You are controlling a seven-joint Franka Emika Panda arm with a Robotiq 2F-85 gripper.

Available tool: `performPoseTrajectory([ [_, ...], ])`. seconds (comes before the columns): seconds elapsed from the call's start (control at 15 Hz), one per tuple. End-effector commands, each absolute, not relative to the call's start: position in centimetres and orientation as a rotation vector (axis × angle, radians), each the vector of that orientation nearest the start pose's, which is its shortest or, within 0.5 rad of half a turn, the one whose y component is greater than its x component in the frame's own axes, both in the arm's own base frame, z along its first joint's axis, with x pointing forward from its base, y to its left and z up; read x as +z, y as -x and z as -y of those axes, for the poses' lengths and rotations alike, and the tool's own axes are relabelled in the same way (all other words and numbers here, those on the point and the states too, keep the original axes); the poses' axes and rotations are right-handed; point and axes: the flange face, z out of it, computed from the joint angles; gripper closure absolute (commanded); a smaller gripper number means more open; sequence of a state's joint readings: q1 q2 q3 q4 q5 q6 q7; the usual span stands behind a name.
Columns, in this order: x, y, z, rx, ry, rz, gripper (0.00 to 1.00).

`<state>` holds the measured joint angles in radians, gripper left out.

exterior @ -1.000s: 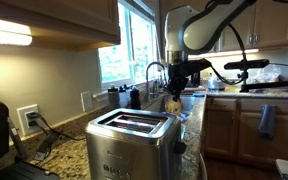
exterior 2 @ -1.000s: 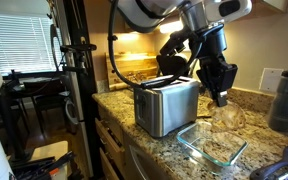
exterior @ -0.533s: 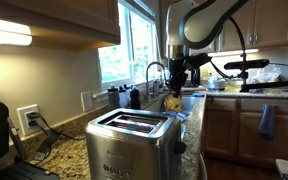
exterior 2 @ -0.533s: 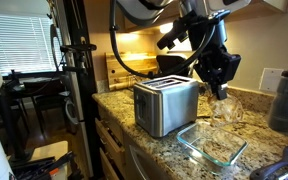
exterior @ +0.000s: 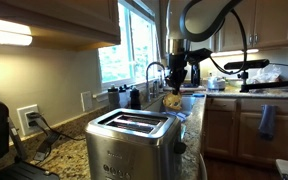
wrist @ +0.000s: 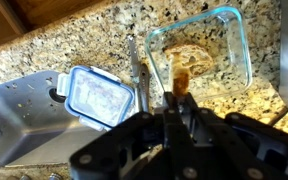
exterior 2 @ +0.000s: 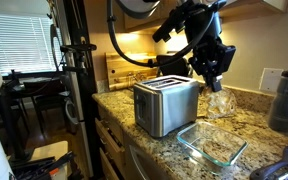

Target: Pick up a slice of bread from the glass bowl and put it in the toaster.

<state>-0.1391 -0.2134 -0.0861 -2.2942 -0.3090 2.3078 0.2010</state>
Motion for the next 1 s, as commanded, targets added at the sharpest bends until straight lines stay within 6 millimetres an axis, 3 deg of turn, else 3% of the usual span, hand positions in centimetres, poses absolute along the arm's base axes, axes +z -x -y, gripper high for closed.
performPoseTrajectory([
  [0.0,47.6,-47.3,10.8,-0.356,3.319,-0.361,0.93],
  [0.93,49.2,-46.7,8.4,-0.328,3.308,-0.220,0.93],
])
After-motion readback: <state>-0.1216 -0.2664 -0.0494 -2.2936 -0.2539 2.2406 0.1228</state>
